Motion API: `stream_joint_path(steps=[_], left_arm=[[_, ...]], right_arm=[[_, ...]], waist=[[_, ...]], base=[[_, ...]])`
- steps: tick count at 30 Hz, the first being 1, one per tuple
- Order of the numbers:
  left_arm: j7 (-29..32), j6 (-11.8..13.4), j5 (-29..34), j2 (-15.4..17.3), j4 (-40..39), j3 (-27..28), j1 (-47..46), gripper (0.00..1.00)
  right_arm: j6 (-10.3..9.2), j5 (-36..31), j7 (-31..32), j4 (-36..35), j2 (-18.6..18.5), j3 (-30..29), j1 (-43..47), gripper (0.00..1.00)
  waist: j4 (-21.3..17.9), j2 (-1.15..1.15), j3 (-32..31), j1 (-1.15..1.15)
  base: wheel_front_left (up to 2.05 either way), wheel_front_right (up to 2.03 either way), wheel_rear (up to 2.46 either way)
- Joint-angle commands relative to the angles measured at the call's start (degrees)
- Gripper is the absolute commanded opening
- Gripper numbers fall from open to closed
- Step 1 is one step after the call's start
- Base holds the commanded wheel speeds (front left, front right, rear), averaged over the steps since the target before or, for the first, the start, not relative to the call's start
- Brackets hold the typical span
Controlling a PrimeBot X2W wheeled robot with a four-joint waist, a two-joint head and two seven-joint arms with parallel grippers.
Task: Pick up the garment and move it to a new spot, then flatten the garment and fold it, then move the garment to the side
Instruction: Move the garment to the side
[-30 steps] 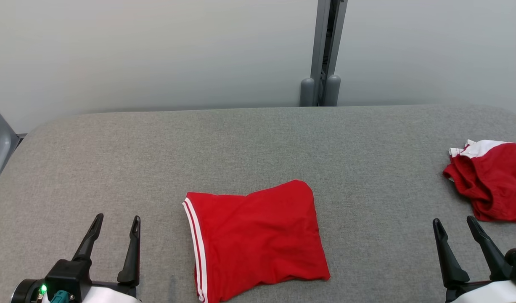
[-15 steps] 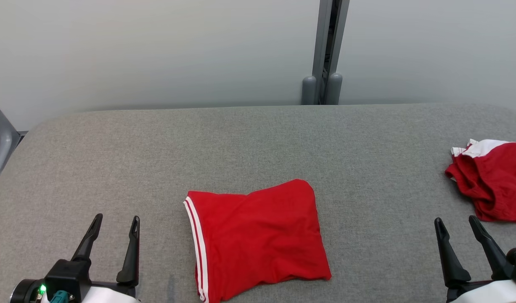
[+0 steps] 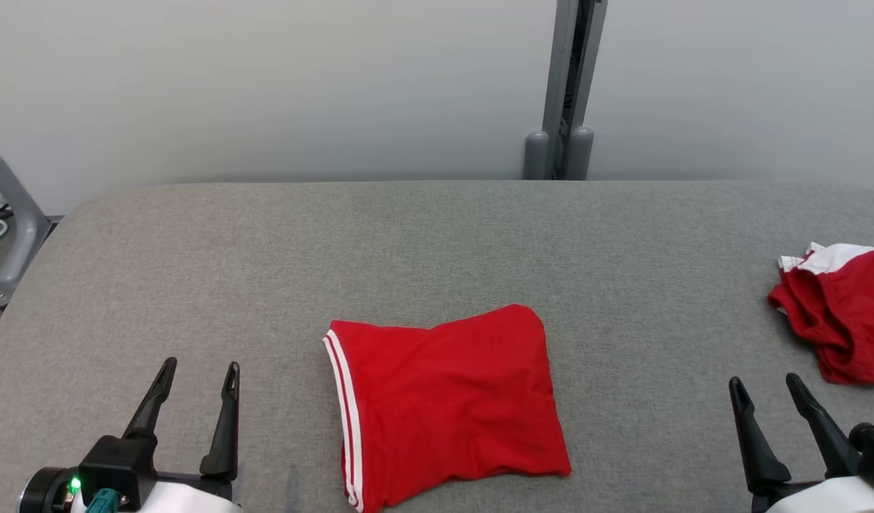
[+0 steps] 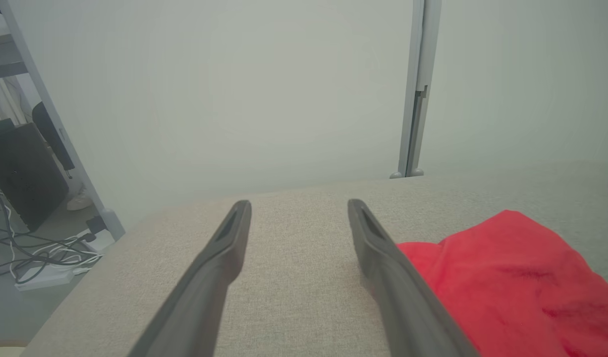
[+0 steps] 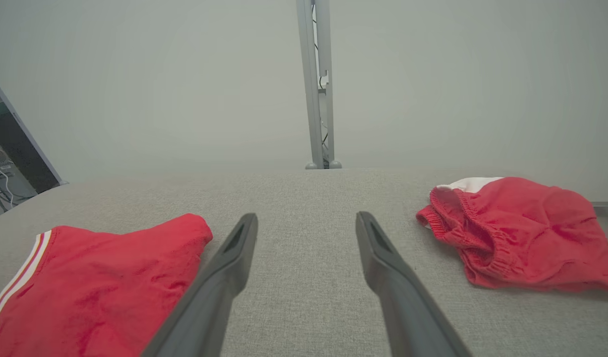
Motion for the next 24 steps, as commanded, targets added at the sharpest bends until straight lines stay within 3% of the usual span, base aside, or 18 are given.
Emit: stream_joint_path(steps=[1,7,13,24], left_arm=[[-0.3,0.3,0.1,0.4,-0.2,0.0,-1.1,1.00],[-1.0,0.1,0.0,0.0,-0.4,-0.8,-2.8,1.00],[-2.6,-0.4,-0.3,-1.0,1.1,-2.0,-4.3,1.00],[-5.5,-1.3,-0.6,-2.8,3.8,-3.9,-7.8,1.00]], right_arm=[[0.01,0.3,0.6,0.1,-0.6,0.2,-0.2,1.00],[0.01,3.3,6.1,3.1,-2.2,5.6,-4.4,1.00],[0.01,6.9,9.8,11.1,-4.2,12.8,-10.9,1.00],[0.01,8.9,12.8,23.3,-5.3,17.5,-20.1,1.00]], waist=[[0.9,0.00,0.1,0.00],[4.8,0.00,2.3,0.00],[9.7,0.00,5.3,0.00],[15.3,0.00,10.8,0.00]], base=[[0.00,0.00,0.00],[0.00,0.00,0.00],[0.00,0.00,0.00],[0.00,0.00,0.00]])
